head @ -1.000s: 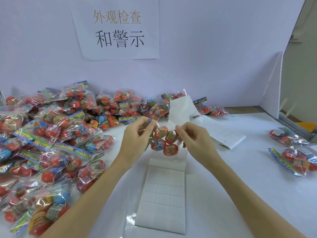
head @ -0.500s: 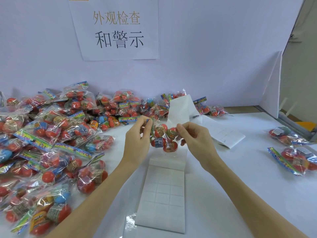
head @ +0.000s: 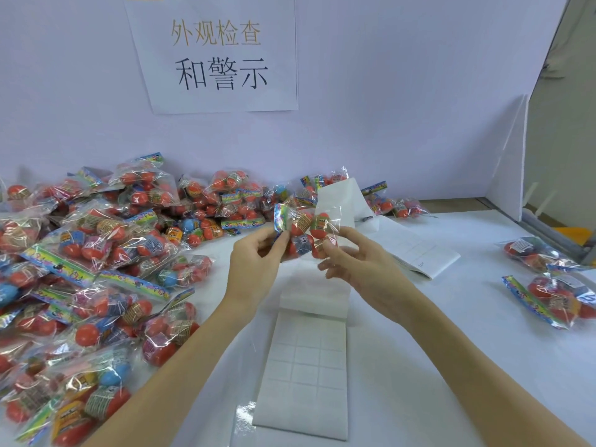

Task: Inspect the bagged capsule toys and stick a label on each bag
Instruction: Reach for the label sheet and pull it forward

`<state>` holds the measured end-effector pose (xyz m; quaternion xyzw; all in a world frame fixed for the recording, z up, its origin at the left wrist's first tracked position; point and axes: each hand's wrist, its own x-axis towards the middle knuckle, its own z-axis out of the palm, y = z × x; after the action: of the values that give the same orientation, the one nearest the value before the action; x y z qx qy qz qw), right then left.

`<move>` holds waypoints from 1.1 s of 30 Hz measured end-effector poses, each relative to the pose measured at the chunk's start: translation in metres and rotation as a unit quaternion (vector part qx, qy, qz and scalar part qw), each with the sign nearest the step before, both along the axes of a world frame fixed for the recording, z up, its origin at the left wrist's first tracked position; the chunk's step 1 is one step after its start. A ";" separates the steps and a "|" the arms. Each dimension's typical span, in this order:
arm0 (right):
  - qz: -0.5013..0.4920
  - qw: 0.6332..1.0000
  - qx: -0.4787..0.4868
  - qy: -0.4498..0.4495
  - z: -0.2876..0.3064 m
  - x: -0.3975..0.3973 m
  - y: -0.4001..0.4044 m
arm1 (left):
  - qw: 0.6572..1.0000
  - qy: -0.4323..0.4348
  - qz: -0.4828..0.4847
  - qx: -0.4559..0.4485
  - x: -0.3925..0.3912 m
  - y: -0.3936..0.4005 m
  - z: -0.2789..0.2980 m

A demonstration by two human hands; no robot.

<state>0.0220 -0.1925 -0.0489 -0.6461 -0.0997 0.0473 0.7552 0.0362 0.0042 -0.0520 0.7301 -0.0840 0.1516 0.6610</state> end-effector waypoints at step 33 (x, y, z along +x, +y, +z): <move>-0.142 0.959 -0.204 -0.134 0.000 0.000 0.002 | 0.996 0.053 -0.067 -0.017 -0.001 0.008 0.009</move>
<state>0.0222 -0.1903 -0.0493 -0.7944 -0.0955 -0.1282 0.5860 0.0350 0.0118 -0.0430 0.7184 -0.0943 0.0695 0.6857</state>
